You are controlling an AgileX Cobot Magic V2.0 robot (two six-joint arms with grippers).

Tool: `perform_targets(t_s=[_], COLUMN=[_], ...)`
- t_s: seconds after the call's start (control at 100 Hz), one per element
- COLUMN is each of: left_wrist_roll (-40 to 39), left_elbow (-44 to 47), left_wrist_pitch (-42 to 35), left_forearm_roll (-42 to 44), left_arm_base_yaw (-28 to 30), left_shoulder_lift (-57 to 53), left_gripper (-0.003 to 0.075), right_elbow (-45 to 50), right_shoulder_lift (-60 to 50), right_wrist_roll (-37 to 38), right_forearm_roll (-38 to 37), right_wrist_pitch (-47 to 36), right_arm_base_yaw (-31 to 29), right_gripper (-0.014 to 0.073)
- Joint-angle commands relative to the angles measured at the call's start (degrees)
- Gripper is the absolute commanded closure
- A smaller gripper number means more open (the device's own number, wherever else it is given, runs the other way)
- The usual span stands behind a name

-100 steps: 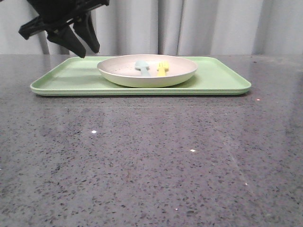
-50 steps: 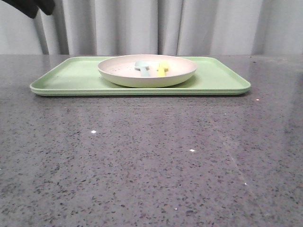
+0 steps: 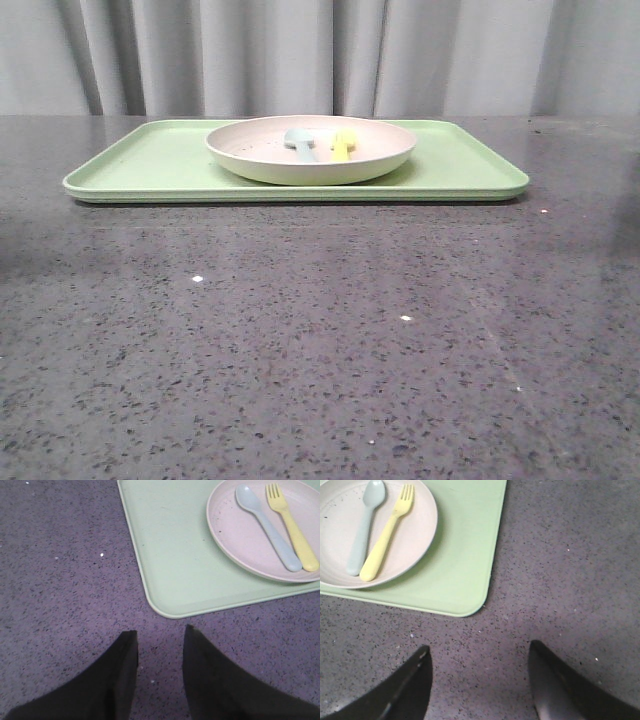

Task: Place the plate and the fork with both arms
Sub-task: 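Move the right gripper over the plate and lower onto the yellow fork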

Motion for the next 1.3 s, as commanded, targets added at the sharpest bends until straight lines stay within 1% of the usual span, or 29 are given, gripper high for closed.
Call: perform_targets(t_s=[0.0,0.16,0.31,0.48,0.6,1.01,1.17,1.29], left_wrist_roll=[-1.5,-1.5,-1.5,-1.5,-1.5,-1.5,-1.5,-1.5], left_elbow=[1.0,5.5,9.7,13.2,14.1,14.1,14.1,14.1], left_wrist_pitch=[-4.5,-4.4,-4.4,-4.4,-4.4,-4.5,-4.5,-4.5], left_forearm_roll=[1.4,1.4,1.5,1.5,1.5,1.3,1.1,1.0], left_arm_base_yaw=[-0.2,-0.2,-0.2,-0.2,-0.2,-0.2,-0.2,-0.2], left_shoulder_lift=[-4.7,-11.1,-16.4,-19.9,-20.2,-20.2,-20.2,-20.2], left_gripper=[0.0491,0.0491,0.0491,0.0491,0.0491,0.0491,0.0491,0.0491], right_elbow=[-5.4,-12.4,-19.5,-27.2,-32.2,-50.3,-56.3,-59.0], right_shoulder_lift=[2.0,8.2,14.3,21.1,25.9,42.6,48.2,51.4], right_wrist_roll=[-0.7,-0.7,-0.7,-0.7,-0.7,0.5,3.6,6.0], right_forearm_roll=[-0.6,-0.2,0.7,1.8,1.8,1.8,1.8,1.8], right_wrist_pitch=[-1.4,1.4,4.0,7.8,9.6,15.4,18.0,19.4], right_arm_base_yaw=[1.2,2.7,2.9,2.9,3.7,9.0,9.6,9.6], right_gripper=[0.0157,0.0157,0.0157,0.0157,0.0157,0.0157,0.0157,0.0157])
